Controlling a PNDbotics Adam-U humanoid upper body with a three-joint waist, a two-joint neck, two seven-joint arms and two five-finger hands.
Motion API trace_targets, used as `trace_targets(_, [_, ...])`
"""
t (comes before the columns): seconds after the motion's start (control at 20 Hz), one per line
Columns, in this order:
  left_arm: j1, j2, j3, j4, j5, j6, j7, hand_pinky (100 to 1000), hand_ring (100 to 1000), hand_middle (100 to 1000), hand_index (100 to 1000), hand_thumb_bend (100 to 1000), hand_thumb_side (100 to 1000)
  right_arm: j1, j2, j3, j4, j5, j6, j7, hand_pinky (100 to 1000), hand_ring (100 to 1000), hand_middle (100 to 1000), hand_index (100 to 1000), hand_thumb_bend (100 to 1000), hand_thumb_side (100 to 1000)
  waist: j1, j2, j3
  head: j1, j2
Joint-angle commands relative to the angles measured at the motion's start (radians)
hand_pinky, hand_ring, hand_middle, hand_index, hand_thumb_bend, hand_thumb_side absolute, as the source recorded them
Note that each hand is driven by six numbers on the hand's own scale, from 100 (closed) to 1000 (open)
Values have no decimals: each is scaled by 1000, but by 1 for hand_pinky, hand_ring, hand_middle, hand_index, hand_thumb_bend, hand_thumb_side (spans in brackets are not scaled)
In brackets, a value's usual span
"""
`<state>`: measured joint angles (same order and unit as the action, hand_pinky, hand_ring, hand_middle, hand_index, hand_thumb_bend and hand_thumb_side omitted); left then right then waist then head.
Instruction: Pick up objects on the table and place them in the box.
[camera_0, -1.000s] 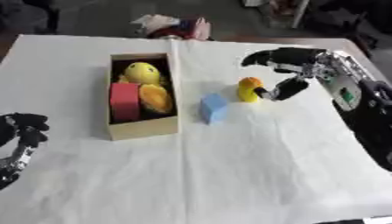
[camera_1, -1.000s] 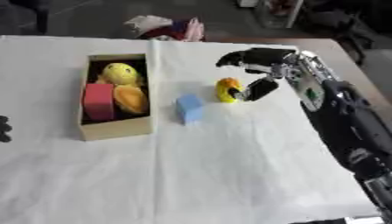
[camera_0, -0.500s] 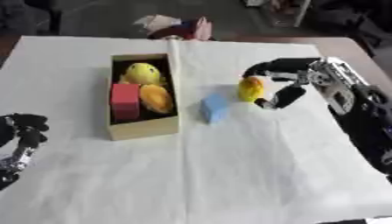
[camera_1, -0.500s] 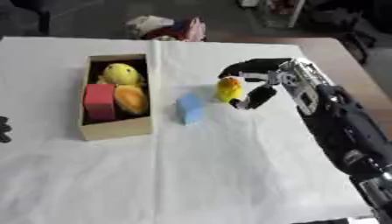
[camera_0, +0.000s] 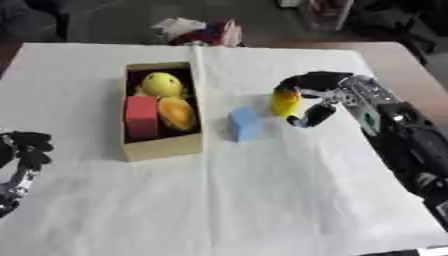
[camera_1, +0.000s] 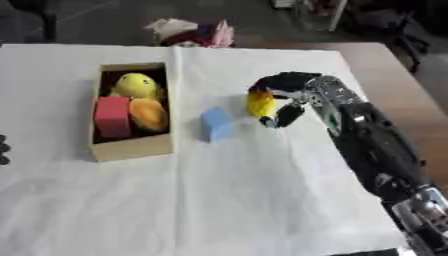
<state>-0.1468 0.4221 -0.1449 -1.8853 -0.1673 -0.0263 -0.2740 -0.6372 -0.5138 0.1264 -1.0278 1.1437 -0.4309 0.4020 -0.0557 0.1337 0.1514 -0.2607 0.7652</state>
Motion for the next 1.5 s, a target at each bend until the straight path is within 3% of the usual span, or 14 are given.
trace_targets(0.05, [-5,15,3,-13,6,-1,-2,782,610,626,772,100,649,-16,-10,-15,14,40,23,-73,720,634,579,743,200,131,7,-15,-1,-4,5])
trace_targets(0.1, [-4,14,3,-12,7,-1,-2,782,611,626,772,100,649,-18,-8,-20,11,43,34,-106,697,580,502,682,179,100,7,-15,-1,-4,5])
trace_targets(0.2, [-4,14,3,-12,7,-1,-3,782,611,626,772,100,649,-23,-3,-28,0,41,55,-176,667,514,433,629,149,100,7,-17,-2,-4,5])
trace_targets(0.35, [-3,14,3,-12,7,-2,-3,782,611,626,772,100,649,-41,5,-34,-42,14,71,-256,657,484,399,616,111,100,8,-18,-3,-3,5])
trace_targets(0.5, [-2,13,2,-12,8,-2,-4,782,611,627,772,100,648,-78,17,-19,-116,-66,60,-275,650,457,374,612,100,100,9,-20,-3,-6,5])
trace_targets(0.65, [-3,13,0,-13,9,-2,-5,782,611,627,772,100,646,-131,30,27,-188,-191,37,-237,654,460,374,616,100,100,11,-22,-2,-12,5])
trace_targets(0.85, [-4,10,-2,-14,12,-3,-8,782,611,627,772,100,644,-200,65,121,-222,-310,-16,-119,668,501,407,643,100,100,16,-25,2,-18,5])
trace_targets(1.0, [-3,10,-2,-16,13,-3,-8,781,611,627,772,100,642,-232,104,174,-203,-344,-61,-25,683,547,449,683,100,100,21,-27,6,-24,5])
trace_targets(1.15, [-4,8,-3,-17,16,-3,-9,781,611,628,772,100,643,-246,146,209,-172,-323,-106,33,692,574,487,717,100,105,23,-28,8,-27,5])
trace_targets(1.3, [-5,6,-5,-17,17,-2,-11,781,612,628,772,100,644,-254,180,231,-149,-260,-152,51,709,639,576,772,106,275,23,-27,9,-30,5])
trace_targets(1.5, [-7,4,-7,-15,18,-2,-13,781,612,628,772,100,645,-254,216,234,-134,-123,-182,-5,718,682,661,826,235,481,22,-27,9,-32,5])
